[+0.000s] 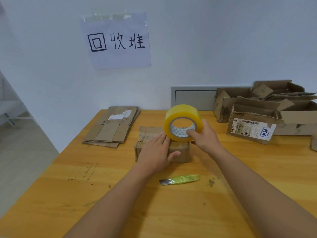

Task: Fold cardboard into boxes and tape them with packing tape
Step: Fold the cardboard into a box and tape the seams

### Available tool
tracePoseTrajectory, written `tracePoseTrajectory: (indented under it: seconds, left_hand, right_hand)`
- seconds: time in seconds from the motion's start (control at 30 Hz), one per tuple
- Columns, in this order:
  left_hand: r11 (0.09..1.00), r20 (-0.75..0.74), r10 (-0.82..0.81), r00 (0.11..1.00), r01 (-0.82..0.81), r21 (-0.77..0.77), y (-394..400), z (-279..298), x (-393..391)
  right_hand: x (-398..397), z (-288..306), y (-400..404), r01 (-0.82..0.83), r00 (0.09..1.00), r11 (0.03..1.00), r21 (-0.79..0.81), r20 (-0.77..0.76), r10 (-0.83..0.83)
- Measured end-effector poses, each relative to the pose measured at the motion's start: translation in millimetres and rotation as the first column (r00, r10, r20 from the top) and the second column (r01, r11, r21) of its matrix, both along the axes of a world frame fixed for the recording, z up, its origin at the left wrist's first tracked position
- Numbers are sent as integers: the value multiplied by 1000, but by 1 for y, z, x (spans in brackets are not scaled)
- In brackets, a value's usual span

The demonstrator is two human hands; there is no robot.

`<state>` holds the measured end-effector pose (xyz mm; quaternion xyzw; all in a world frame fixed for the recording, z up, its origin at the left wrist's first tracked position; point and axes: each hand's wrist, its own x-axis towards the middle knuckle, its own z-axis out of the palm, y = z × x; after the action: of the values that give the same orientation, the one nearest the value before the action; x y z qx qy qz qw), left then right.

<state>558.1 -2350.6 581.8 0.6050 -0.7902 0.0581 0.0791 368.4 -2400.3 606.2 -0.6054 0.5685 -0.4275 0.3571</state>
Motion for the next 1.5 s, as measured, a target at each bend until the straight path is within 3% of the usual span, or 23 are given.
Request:
tracePoseTrajectory:
  seconds: [0.3,0.7,1.1,1.33,1.5]
  left_hand:
    - [999,3,17,1000,-17,27,3,4,-4]
    - [1000,-16,31,999,-31,2,2,3,-8]
    - [998,124,-7,992,15,-62,-12,8,-45]
    - [996,50,-65,997,62,69,-16,2,-40]
    - [996,24,-66,998,65,56,-18,-1,-36]
  right_hand:
    - [-49,7,4,126,992,991,-54,-6,-127]
    - [-54,-10,11,99,990,995,14,99,-100]
    - [-53,-24,13,124,969,990,71,207,-136]
    - [-70,-24,11,64,997,996,55,42,-67]
    - [-106,-22,13,103,971,995,-16,-215,-104]
